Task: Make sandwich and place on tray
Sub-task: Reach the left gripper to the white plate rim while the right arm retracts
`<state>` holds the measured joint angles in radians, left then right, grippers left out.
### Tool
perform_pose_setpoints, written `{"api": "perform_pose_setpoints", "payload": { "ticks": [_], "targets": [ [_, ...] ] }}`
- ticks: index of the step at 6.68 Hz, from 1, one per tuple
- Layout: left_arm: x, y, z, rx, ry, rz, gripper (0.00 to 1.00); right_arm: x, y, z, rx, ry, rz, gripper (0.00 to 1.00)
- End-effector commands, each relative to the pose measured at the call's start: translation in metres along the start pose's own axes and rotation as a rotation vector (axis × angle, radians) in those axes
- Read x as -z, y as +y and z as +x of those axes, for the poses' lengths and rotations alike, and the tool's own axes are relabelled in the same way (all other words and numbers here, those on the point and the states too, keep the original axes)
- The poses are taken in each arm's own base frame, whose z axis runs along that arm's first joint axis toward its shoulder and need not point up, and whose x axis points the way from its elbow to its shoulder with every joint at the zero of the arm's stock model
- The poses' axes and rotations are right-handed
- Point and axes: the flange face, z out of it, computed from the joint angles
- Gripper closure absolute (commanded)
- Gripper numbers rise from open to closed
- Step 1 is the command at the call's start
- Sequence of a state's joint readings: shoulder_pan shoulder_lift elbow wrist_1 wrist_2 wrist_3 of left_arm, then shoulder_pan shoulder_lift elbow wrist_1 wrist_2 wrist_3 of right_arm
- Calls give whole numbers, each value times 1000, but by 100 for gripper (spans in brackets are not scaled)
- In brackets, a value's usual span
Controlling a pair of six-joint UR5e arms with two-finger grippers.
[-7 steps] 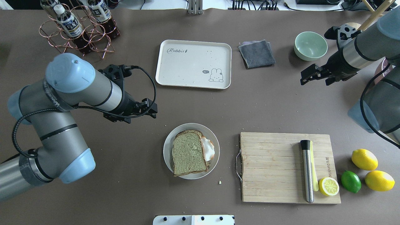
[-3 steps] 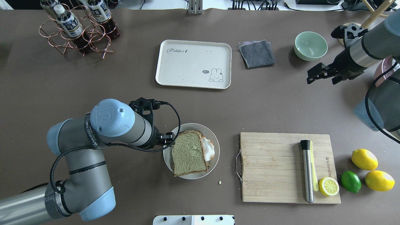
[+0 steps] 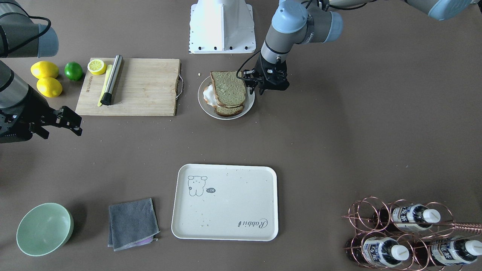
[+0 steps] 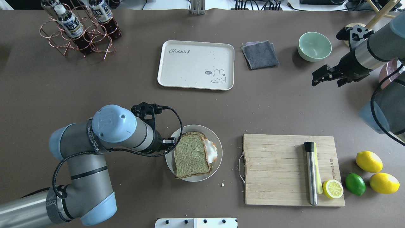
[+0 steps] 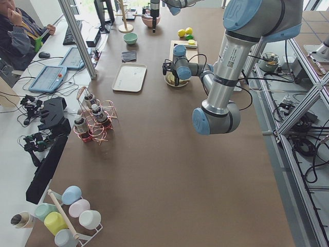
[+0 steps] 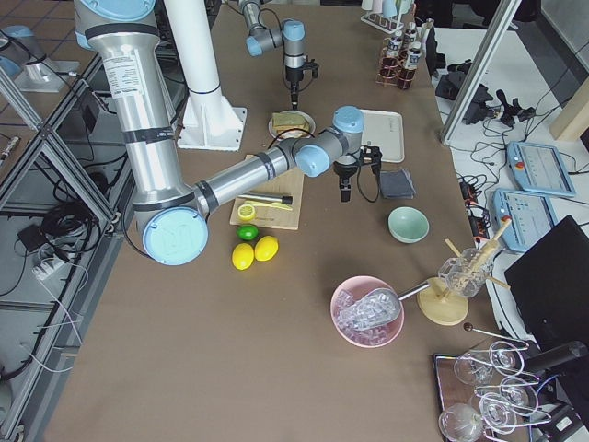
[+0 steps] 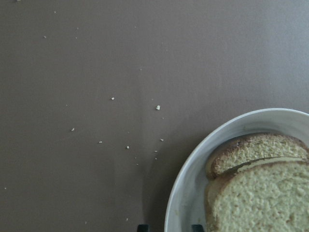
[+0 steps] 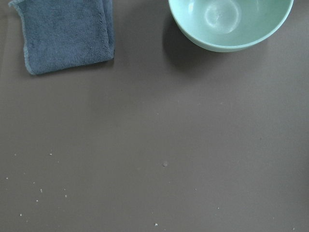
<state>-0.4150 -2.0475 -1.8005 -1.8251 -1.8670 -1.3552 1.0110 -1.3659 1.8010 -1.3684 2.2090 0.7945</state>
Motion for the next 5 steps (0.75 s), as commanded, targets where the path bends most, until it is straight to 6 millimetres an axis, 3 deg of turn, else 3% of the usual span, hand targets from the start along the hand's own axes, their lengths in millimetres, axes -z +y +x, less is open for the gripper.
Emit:
{"api": "perform_pose_setpoints", "payload": {
  "ticks": [1,5],
  "targets": [
    [-8,-1,-2,3,-10,-4,59,-2,3,5,-4,4,-4,0],
    [-32,4,-4,23,30,-9,60,1,4,4,-2,1,1,0]
  ]
}}
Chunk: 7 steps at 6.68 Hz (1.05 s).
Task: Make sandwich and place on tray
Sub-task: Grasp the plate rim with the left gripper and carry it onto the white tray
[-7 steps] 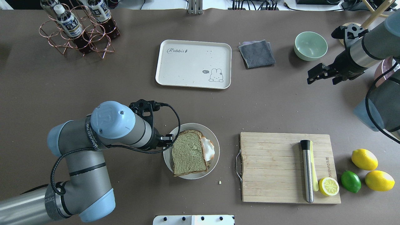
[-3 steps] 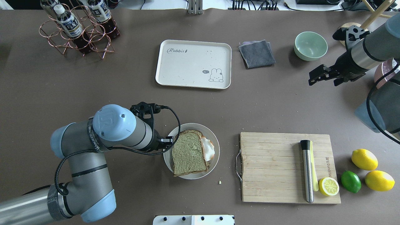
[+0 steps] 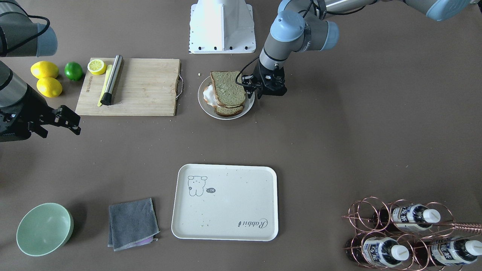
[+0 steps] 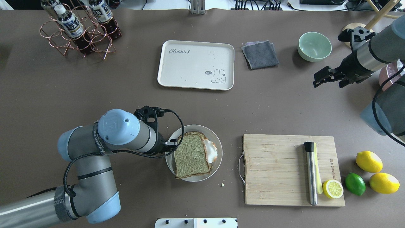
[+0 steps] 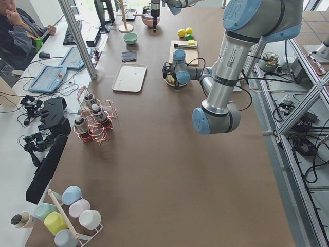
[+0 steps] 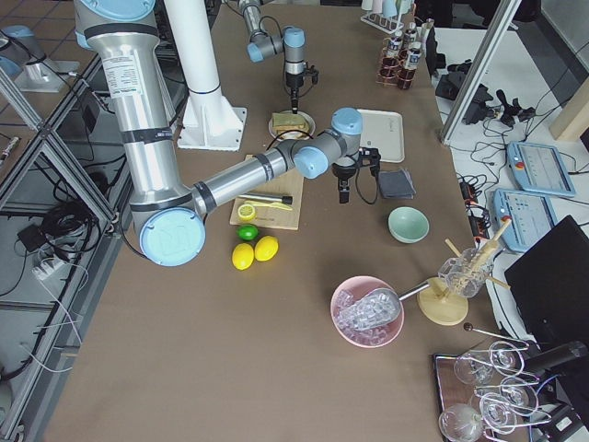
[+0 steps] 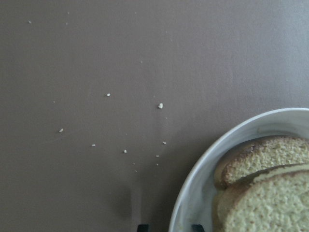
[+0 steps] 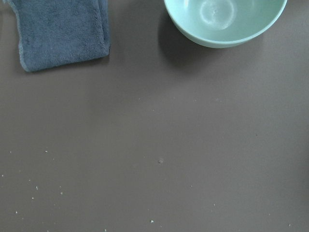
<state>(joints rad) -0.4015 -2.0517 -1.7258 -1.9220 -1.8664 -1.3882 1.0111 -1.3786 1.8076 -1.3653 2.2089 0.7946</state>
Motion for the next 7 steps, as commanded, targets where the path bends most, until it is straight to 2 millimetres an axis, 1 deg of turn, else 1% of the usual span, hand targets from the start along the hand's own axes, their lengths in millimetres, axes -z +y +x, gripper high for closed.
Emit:
{"api": "perform_pose_setpoints", "payload": {
  "ticks": [1,2,4,5,6,7],
  "targets": [
    [-3,3,-1,5,8,-2,82,2,1,0,-1,-2,1,0],
    [-2,4,0,3,11,-3,100,3,1,-1,-4,-5,4,0],
    [5,2,2,2,21,2,100,3,4,2,-6,-3,2,0],
    [14,-2,4,4,35,6,100,2,4,2,-5,-3,1,0],
    [25,-21,0,7,50,38,100,3,4,2,-8,-3,2,0],
    [39,-45,-4,-5,111,89,100,2,4,2,-7,-3,1,0]
  ]
}}
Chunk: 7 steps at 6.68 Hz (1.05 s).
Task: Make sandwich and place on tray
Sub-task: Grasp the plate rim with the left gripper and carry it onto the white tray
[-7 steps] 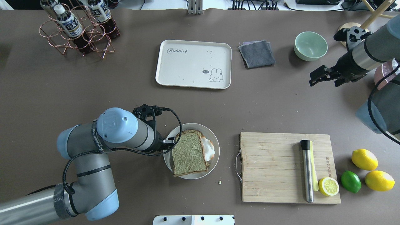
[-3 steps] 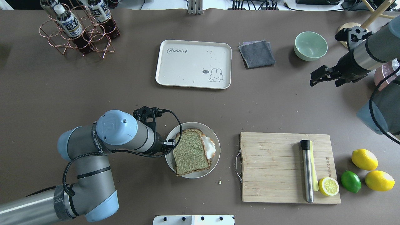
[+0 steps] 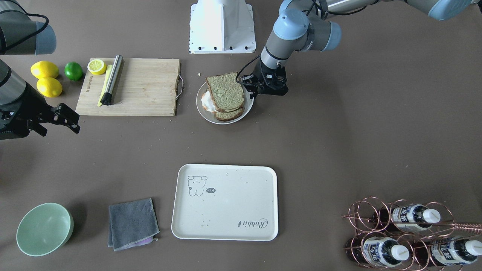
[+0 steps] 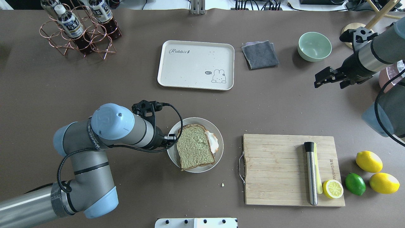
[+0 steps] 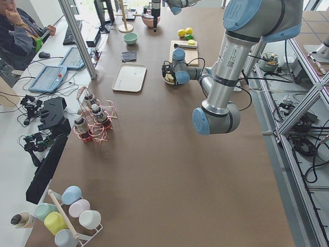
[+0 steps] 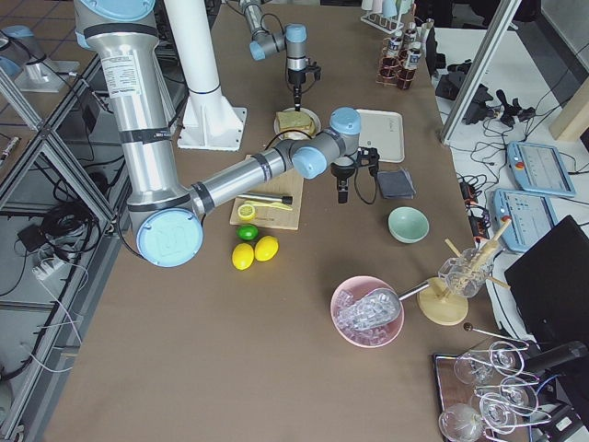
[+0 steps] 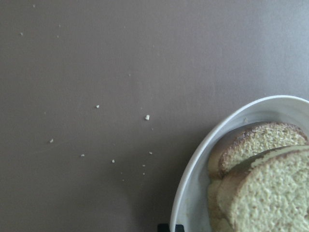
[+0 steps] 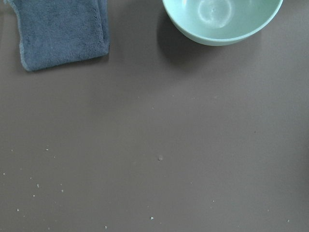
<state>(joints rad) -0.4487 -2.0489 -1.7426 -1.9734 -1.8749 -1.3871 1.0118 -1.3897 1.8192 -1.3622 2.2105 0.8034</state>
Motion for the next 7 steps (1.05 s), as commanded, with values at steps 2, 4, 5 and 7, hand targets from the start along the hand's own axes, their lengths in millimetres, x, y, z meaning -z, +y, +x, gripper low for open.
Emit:
{"api": "perform_pose_setpoints", "payload": {
  "ticks": [2,4,5,7],
  "targets": [
    [28,-109,-12,-27,74,54,100,-1,0,0,-1,1,-2,0],
    [18,-232,0,-34,43,56,100,3,1,-2,-1,-3,6,0],
    [4,-274,0,-37,41,71,100,4,1,-2,-1,-3,6,0],
    [-21,-328,8,-1,2,85,100,5,1,-3,0,-3,8,0]
  ]
}}
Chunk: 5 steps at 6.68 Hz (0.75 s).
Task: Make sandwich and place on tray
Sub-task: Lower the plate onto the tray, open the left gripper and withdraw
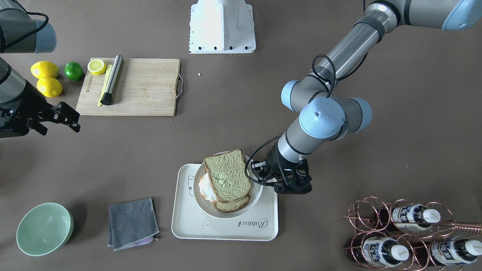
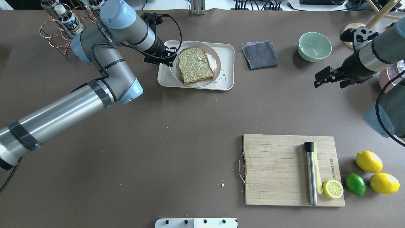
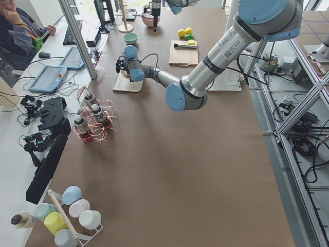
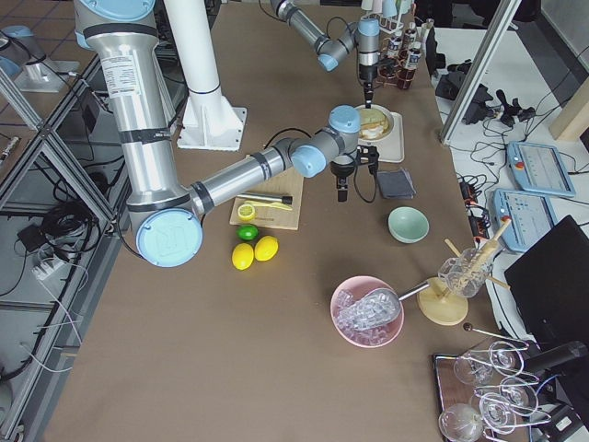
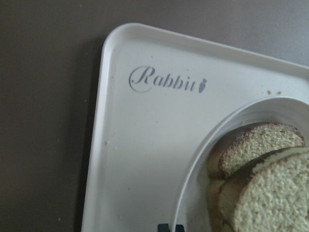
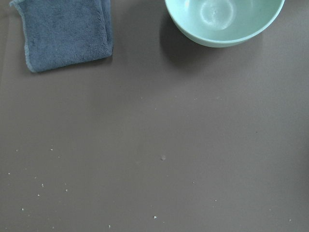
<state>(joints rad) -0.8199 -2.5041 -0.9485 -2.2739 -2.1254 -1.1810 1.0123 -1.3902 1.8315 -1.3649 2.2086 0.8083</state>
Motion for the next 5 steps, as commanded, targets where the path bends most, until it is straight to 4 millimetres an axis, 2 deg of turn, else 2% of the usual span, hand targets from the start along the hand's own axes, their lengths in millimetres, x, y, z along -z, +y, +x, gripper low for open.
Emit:
{"api": "perform_pose_setpoints", "payload": {
  "ticks": [1,2,3,5],
  "targets": [
    [-25,-35,-7,20,-27,17,100,-2,0,1,-1,4,0,0],
    [-24,-37,0,18,-29,39,100,-3,-1,2,-4,8,-1,0],
    [-25,-36,2,15,-26,42,6,-3,-1,1,-3,6,-1,0],
    [-14,-38,10,4,-8,49,2,-5,-2,3,-4,13,-1,0]
  ]
}}
